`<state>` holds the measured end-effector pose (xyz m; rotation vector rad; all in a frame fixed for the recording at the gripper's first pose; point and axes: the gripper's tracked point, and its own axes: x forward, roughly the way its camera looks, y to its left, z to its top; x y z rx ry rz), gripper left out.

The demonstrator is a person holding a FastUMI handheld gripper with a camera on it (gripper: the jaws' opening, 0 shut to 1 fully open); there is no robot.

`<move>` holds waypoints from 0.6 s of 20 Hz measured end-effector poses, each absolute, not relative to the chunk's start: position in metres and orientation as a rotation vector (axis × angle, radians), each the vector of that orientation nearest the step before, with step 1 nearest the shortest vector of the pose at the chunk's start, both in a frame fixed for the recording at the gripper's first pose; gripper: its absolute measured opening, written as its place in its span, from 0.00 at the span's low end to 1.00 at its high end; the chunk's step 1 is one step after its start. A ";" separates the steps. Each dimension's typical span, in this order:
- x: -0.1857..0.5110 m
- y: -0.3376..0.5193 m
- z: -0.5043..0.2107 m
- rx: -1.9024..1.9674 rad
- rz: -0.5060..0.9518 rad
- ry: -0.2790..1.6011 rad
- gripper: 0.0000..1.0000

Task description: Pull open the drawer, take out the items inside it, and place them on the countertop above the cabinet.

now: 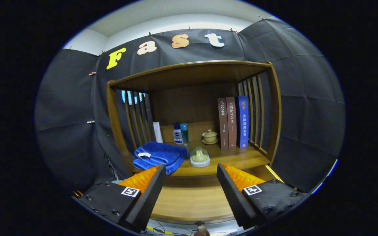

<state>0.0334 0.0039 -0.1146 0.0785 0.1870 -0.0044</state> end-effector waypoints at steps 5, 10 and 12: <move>-0.015 -0.010 -0.162 0.126 -0.048 0.180 0.99; -0.046 -0.020 -0.225 0.120 -0.081 0.271 0.99; -0.053 -0.017 -0.246 0.122 -0.075 0.295 0.99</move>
